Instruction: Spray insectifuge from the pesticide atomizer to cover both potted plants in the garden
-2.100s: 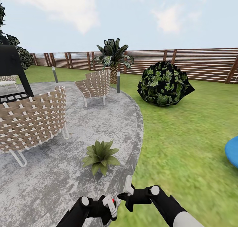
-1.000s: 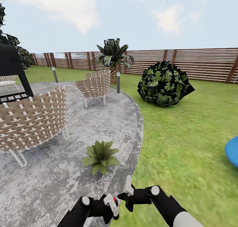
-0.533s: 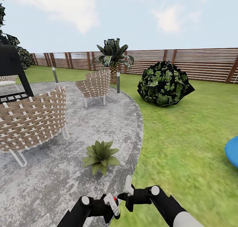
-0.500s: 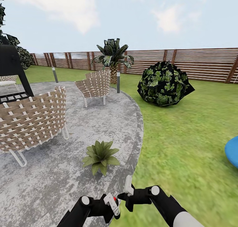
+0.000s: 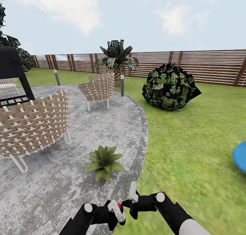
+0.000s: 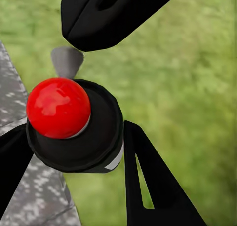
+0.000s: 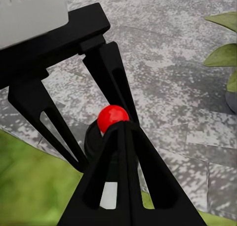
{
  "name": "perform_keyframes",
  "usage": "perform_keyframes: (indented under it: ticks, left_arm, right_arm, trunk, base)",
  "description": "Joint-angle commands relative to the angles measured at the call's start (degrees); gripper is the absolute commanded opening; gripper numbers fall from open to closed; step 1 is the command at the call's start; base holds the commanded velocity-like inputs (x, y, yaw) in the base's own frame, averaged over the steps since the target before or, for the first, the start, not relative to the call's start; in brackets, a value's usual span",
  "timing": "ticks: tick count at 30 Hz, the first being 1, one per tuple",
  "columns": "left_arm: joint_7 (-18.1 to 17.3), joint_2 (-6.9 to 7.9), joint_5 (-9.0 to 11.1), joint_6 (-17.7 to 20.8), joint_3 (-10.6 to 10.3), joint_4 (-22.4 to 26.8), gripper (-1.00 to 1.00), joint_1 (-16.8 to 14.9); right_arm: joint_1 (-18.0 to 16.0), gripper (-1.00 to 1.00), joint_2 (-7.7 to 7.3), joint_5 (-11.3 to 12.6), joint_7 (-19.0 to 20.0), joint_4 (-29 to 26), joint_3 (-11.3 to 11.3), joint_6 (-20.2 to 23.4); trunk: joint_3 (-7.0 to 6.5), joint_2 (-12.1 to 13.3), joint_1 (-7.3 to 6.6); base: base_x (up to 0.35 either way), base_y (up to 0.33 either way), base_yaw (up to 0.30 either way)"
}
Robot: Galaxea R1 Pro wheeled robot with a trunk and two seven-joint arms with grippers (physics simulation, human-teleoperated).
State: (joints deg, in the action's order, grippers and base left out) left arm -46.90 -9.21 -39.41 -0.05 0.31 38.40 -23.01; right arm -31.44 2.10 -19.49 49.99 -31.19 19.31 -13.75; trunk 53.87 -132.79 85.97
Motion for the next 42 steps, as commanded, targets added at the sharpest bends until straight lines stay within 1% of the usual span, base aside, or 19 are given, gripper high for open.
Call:
perform_keyframes:
  ticks: [1, 14, 19, 23, 24, 26, 29, 30, 32, 33, 35, 36, 37, 38, 39, 40, 42]
  left_arm:
    - [-0.2, -0.02, -0.3, 0.0, 0.0, 0.1, -1.0, 0.0]
    - [-0.3, 0.06, -0.2, -0.1, 0.1, 0.0, -1.0, 0.0]
    - [-0.5, 0.72, -0.2, -0.4, 0.1, -0.2, -1.0, 0.1]
    - [-0.3, 1.27, -0.7, -0.5, 0.1, -2.1, -1.0, 0.1]
    - [-0.3, 1.89, -0.8, -0.5, 0.2, -2.3, -1.0, 0.1]
    - [-0.2, 3.67, -0.9, -0.5, 0.2, -2.5, -1.0, 0.1]
    - [-0.2, 5.87, -1.0, -0.5, 0.2, -2.5, -1.0, 0.5]
    - [-0.2, 7.16, -1.0, -0.5, 0.2, -2.6, -1.0, 0.7]
    - [-0.2, 8.66, -1.0, -0.4, 0.3, -2.5, -1.0, 0.8]
    - [-0.2, 9.67, -1.0, -0.3, 0.4, -2.5, -1.0, 0.8]
    - [0.0, 10.93, -0.9, 0.2, 0.5, -2.5, -1.0, 0.9]
    - [0.1, 11.26, -0.9, 0.4, 0.6, -2.5, -1.0, 0.9]
    - [0.2, 11.69, -0.8, 0.5, 1.1, -2.5, -1.0, 0.9]
    - [0.2, 12.24, -0.8, 0.7, 2.1, -2.5, -1.0, 0.9]
    - [0.3, 12.45, -0.7, 1.0, 3.0, -2.5, -1.0, 0.9]
    - [0.3, 12.52, -0.6, 2.1, 4.7, -2.5, -1.0, 0.8]
    - [0.3, 12.63, -0.6, 5.9, 7.9, -2.5, -1.0, 0.8]
  right_arm:
    - [0.0, -1.0, 0.01, -0.6, 0.0, 0.0, -0.1, -0.3]
    - [0.0, -1.0, 0.01, -0.6, 0.0, 0.0, -0.1, -0.3]
    - [0.0, -1.0, 0.01, -0.6, 0.0, 0.1, -0.1, -0.4]
    - [0.0, -1.0, 0.01, -0.6, -0.1, 0.1, -0.1, -0.4]
    - [0.0, -1.0, -0.02, -0.6, -0.1, 0.1, -0.1, -0.4]
    - [0.0, -1.0, -0.06, -0.6, -0.1, 0.1, -0.1, -0.4]
    - [0.0, -1.0, -0.08, -0.6, -0.1, 0.2, -0.2, -0.4]
    - [0.0, -1.0, -0.08, -0.6, -0.1, 0.3, -0.2, -0.4]
    - [0.0, -1.0, -0.08, -0.7, -0.1, 0.3, -0.2, -0.4]
    - [0.0, -1.0, -0.15, -0.7, -0.1, 0.3, -0.2, -0.4]
    - [0.0, -1.0, -0.55, -0.7, -0.1, 0.4, -0.2, -0.4]
    - [0.0, -1.0, -0.8, -0.7, -0.1, 0.5, -0.2, -0.5]
    - [0.0, 1.0, -1.26, -0.7, -0.1, 0.6, -0.3, -0.5]
    - [0.0, 1.0, -2.21, -0.7, -0.2, 0.7, -0.4, -0.5]
    - [0.0, 1.0, -2.79, -0.6, -0.2, 0.7, -0.4, -0.5]
    - [0.0, 1.0, -3.63, -0.5, -0.3, 0.8, -0.5, -0.5]
    - [0.0, 1.0, -4.98, -0.5, -0.4, 1.6, -0.5, -0.5]
  trunk:
    - [0.05, 0.0, -0.01]
    - [0.05, 0.0, -0.01]
    - [0.05, 0.0, -0.01]
    - [0.05, 0.0, -0.01]
    - [0.05, 0.0, -0.01]
    - [0.05, 0.0, -0.01]
    - [0.05, 0.0, -0.01]
    - [0.05, 0.0, -0.01]
    - [0.05, 0.0, -0.01]
    - [0.05, 0.0, -0.01]
    - [0.05, 0.0, -0.01]
    - [0.05, 0.0, -0.01]
    - [0.05, 0.0, -0.01]
    - [0.05, 0.0, -0.01]
    - [0.05, 0.0, -0.01]
    - [0.05, 0.0, -0.01]
    - [0.05, 0.0, -0.01]
  base:
    - [0.0, 0.0, 0.0]
    - [0.0, 0.0, 0.0]
    - [0.0, 0.0, 0.0]
    - [0.0, 0.0, 0.0]
    - [0.0, 0.0, 0.0]
    - [0.0, 0.0, 0.0]
    - [0.0, 0.0, 0.0]
    - [0.0, 0.0, 0.0]
    - [0.0, 0.0, 0.0]
    - [0.0, 0.0, 0.0]
    - [0.0, 0.0, 0.0]
    - [0.0, 0.0, 0.0]
    - [0.0, 0.0, 0.0]
    - [0.0, 0.0, 0.0]
    - [0.0, 0.0, 0.0]
    - [0.0, 0.0, 0.0]
    - [0.0, 0.0, 0.0]
